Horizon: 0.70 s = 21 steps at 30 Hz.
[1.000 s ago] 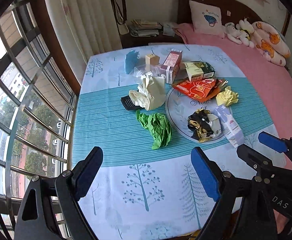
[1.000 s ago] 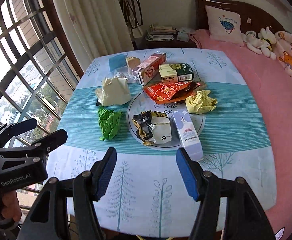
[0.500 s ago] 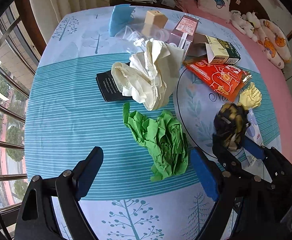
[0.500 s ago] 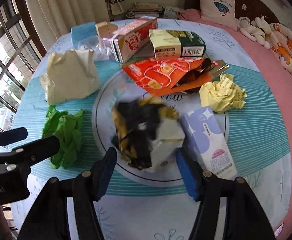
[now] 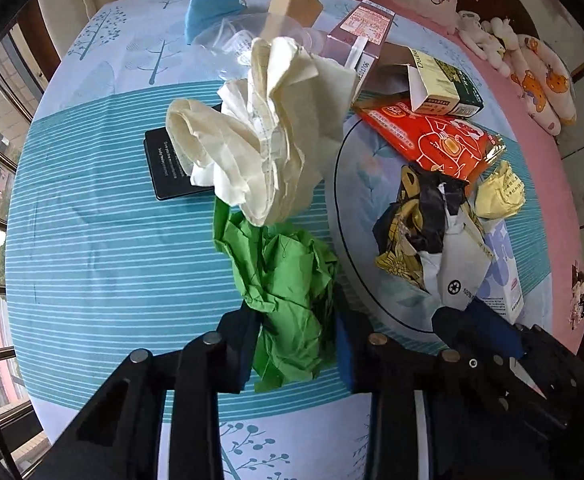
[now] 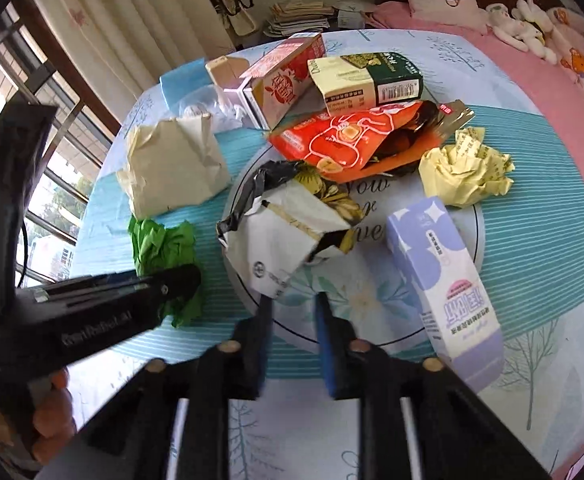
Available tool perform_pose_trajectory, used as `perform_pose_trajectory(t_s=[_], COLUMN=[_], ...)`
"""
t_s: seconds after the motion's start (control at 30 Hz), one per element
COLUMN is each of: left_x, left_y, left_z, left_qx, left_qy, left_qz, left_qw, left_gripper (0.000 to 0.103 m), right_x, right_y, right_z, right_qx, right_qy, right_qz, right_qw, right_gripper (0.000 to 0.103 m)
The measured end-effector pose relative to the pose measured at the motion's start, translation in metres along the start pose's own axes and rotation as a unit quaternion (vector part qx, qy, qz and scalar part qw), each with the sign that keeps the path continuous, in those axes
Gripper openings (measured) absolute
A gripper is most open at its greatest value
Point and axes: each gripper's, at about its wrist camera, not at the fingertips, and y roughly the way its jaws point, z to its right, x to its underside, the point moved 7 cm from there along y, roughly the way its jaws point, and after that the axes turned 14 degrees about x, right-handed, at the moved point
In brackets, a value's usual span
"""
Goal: Collect trash
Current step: 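Grasp the green crumpled paper with the left tool while the right tool grasps the black-gold wrapper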
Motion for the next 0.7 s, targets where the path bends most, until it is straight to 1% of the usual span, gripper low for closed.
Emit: perform_pose_trajectory(t_s=[0.03, 0.07, 0.17, 0.27, 0.33, 0.4, 0.53, 0.67, 0.7], left_x=[0.000, 0.001, 0.002, 0.005, 0.007, 0.001, -0.002, 0.004, 0.006], left_y=[-0.001, -0.005, -0.017, -0.030, -0.038, -0.044, -0.052, -0.060, -0.065], left_z=[0.001, 0.000, -0.003, -0.006, -0.007, -0.010, -0.012, -0.014, -0.015], left_qx=[-0.001, -0.005, -0.010, -0.016, -0.018, -0.022, -0.038, -0.054, -0.057], left_qy=[0.002, 0.004, 0.009, 0.011, 0.011, 0.013, 0.023, 0.033, 0.036], left_qz=[0.003, 0.007, 0.020, 0.034, 0.042, 0.049, 0.062, 0.071, 0.074], left_qw=[1.0000, 1.0000, 0.9997, 0.9992, 0.9989, 0.9985, 0.9971, 0.9954, 0.9950], left_gripper=[0.028, 0.028, 0.027, 0.027, 0.027, 0.027, 0.027, 0.027, 0.027], right_x=[-0.002, -0.004, -0.009, -0.018, -0.026, -0.033, -0.044, -0.047, -0.048], right_y=[-0.003, -0.004, -0.015, -0.014, -0.005, 0.004, 0.023, 0.035, 0.035], right_z=[0.000, -0.001, -0.001, -0.006, -0.008, -0.010, -0.014, -0.015, -0.016], right_qx=[-0.005, -0.011, -0.032, -0.035, -0.018, 0.000, 0.038, 0.055, 0.059], right_qy=[0.006, 0.010, 0.027, 0.040, 0.041, 0.043, 0.038, 0.033, 0.030], right_qz=[-0.002, -0.001, 0.006, 0.003, -0.001, -0.004, -0.009, -0.023, -0.023], right_qw=[1.000, 1.000, 0.999, 0.999, 0.999, 0.999, 0.999, 0.998, 0.998], right_gripper=[0.056, 0.066, 0.067, 0.071, 0.072, 0.072, 0.072, 0.072, 0.069])
